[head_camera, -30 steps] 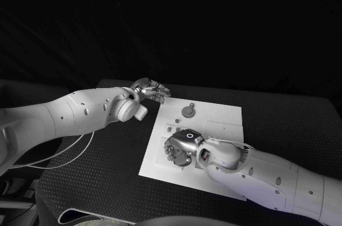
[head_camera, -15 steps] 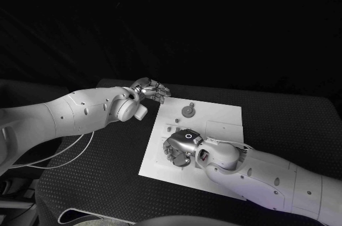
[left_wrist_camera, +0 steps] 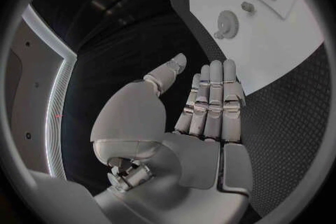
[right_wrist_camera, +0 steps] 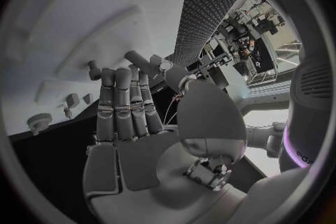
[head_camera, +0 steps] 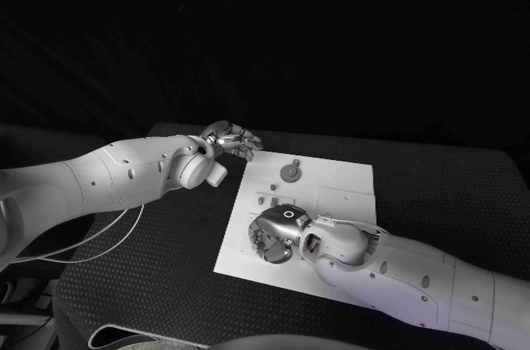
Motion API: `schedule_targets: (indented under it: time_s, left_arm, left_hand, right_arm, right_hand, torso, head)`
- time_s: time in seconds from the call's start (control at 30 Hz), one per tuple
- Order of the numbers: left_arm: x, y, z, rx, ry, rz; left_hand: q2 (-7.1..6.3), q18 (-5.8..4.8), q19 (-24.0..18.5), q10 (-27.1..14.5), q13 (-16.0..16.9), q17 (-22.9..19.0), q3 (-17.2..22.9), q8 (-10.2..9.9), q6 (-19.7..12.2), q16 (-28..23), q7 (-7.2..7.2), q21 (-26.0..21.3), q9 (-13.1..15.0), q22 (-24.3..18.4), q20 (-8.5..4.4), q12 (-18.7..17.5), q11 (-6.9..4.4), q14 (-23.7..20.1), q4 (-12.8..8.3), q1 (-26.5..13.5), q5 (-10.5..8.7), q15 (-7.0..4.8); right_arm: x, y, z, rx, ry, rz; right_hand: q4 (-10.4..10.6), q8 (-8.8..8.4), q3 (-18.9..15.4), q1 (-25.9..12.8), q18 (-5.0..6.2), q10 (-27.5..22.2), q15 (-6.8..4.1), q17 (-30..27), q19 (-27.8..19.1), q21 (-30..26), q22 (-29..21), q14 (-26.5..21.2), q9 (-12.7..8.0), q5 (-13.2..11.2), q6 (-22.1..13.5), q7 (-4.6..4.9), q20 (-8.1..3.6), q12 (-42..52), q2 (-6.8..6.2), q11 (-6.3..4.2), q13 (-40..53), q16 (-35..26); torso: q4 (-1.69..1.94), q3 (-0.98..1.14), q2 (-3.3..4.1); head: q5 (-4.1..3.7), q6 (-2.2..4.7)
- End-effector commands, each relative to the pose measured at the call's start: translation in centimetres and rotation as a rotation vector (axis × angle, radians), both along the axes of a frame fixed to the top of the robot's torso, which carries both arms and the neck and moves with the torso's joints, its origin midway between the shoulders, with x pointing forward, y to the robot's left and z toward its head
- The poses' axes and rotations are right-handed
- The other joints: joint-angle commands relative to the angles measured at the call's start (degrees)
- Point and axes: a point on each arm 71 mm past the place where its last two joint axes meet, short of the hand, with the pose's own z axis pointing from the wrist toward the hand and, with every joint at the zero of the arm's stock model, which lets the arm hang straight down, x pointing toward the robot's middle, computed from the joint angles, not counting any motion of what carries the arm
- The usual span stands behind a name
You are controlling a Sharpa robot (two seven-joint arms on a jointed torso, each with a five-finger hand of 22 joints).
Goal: Assemble the parts on the task board
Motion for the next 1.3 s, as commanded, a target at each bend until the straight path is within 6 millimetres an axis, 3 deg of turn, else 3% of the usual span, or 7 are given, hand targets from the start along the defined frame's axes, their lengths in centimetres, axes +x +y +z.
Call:
schedule_targets:
  time_s: [0.03, 0.3, 0.47, 0.7, 1.3]
  left_arm:
    - [0.0, -0.2, 0.1, -0.005, -0.006, -0.016]
    - [0.0, -0.2, 0.1, -0.005, -0.006, -0.016]
    - [0.0, -0.1, 0.1, -0.005, -0.006, -0.014]
    - [0.0, -0.1, 0.1, -0.005, -0.006, -0.015]
    - [0.0, 0.0, 0.1, -0.005, -0.004, -0.016]
  left_hand:
    - [0.15, 0.74, 0.3, -0.3, -0.1, 0.1, 0.1, 0.4, -0.4, -0.3, -0.16, -0.3, -0.1, -0.1, -0.09, 0.2, -0.02, 0.3, 0.3, -0.1, 0.32, 0.2]
    - [0.15, 0.74, 0.3, -0.3, -0.1, 0.1, 0.1, 0.4, -0.4, -0.4, -0.16, -0.3, -0.1, -0.1, -0.09, 0.2, -0.02, 0.3, 0.3, -0.1, 0.32, 0.2]
    - [0.15, 0.74, 0.3, -0.3, -0.1, 0.1, 0.1, 0.4, -0.5, -0.4, -0.16, -0.3, -0.1, -0.1, -0.09, 0.2, -0.02, 0.3, 0.3, -0.1, 0.32, 0.21]
    - [0.21, 0.73, 0.3, -0.3, -0.1, 0.1, 0.1, 0.4, -0.5, -0.4, -0.15, -0.3, -0.1, -0.1, -0.07, 0.2, -0.01, 0.3, 0.4, -0.2, 0.32, 0.21]
    - [0.26, 0.73, 0.3, -0.3, -0.1, 0.2, 0.0, 0.4, -0.5, -0.5, -0.14, -0.3, -0.1, -0.1, -0.08, 0.2, 0.0, 0.3, 0.4, -0.3, 0.32, 0.22]
  right_arm:
    - [-0.6, -0.1, -1.0, -0.043, 0.05, 0.026]
    - [-0.5, -0.2, -1.0, -0.035, 0.043, 0.018]
    - [-0.4, -0.2, -0.9, -0.026, 0.035, 0.012]
    - [-0.2, -0.5, -0.8, -0.013, 0.003, -0.004]
    - [0.1, -1.1, -0.9, -0.024, -0.006, -0.018]
  right_hand:
    - [-0.1, -0.25, -0.4, -0.2, -0.12, -0.2, 0.24, -0.1, -0.4, 0.2, 1.3, -0.2, 0.0, -0.1, -0.5, 0.08, 0.01, 0.2, -0.28, 0.36, 0.0, 0.2]
    - [0.0, -0.36, -0.7, -0.1, -0.12, -0.4, 0.3, -0.1, -0.5, 0.3, 1.3, -0.4, 0.0, 0.0, -0.6, 0.15, 0.06, 0.2, -0.23, 0.41, 0.1, 0.4]
    - [0.1, -0.18, -0.7, 0.3, -0.12, 0.0, 0.2, -0.2, -0.5, 0.4, 1.3, -0.4, 0.2, 0.0, -0.2, 0.0, 0.08, 0.5, 0.48, 0.28, 0.2, 0.7]
    - [0.4, 1.12, 0.6, 1.4, -0.12, 2.8, -0.77, -0.7, 0.1, 1.1, 1.2, 0.2, 1.2, 0.2, 2.4, -1.06, -0.21, 1.6, 4.41, -0.82, 1.2, 1.7]
    - [0.7, 1.22, 2.5, 1.6, -0.12, 3.4, -1.02, -1.0, 0.5, 1.5, 1.2, 0.5, 1.5, 0.1, 2.9, -1.33, -0.4, 1.6, 4.29, -1.07, 1.6, 2.3]
  torso:
    - [0.03, -0.01, 0.01]
    - [0.05, 0.0, 0.0]
    - [0.05, 0.02, -0.01]
    - [0.05, 0.04, 0.0]
    - [0.04, -0.01, -0.02]
  head:
    - [-0.02, -0.07]
    - [-0.04, -0.06]
    - [-0.08, -0.06]
    - [-0.12, -0.01]
    - [-0.05, -0.13]
